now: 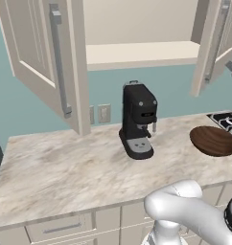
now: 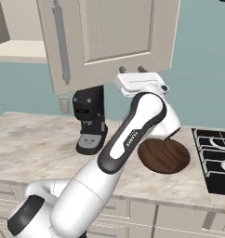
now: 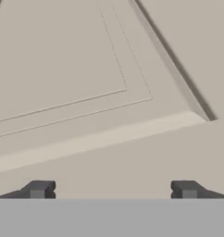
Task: Open the cabinet and move the ladle to the pot. Then close the cabinet.
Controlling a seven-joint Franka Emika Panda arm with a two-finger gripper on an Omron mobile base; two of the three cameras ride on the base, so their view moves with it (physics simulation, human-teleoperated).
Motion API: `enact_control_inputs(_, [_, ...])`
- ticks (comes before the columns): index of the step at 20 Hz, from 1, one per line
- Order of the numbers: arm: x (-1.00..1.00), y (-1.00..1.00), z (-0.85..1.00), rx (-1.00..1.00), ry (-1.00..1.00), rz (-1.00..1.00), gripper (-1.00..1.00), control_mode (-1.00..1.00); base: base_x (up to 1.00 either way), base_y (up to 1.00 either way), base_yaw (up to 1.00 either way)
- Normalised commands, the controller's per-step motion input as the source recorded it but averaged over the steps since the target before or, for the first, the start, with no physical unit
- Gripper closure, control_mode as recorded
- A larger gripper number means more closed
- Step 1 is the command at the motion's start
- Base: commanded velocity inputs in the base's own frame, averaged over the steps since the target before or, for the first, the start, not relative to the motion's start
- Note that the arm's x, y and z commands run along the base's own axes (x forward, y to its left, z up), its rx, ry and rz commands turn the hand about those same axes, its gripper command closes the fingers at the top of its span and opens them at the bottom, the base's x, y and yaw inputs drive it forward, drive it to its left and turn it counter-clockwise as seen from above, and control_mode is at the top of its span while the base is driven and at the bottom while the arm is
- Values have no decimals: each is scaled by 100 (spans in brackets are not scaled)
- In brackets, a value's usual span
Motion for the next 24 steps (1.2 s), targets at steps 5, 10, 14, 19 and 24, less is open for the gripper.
enact_control_inputs(5, [0, 83, 54, -26, -4, -9, -100, -100, 0, 0, 0])
enact_control_inputs(10, [28, 99, 32, -24, 0, -13, -100, -100, 0, 0, 0])
enact_control_inputs(14, [58, 100, 7, -18, 0, -14, -100, -100, 0, 0, 0])
enact_control_inputs(19, [56, 100, 12, -15, 0, -15, -100, -100, 0, 0, 0])
enact_control_inputs(24, [34, 87, 31, -12, 0, -16, -100, -100, 0, 0, 0])
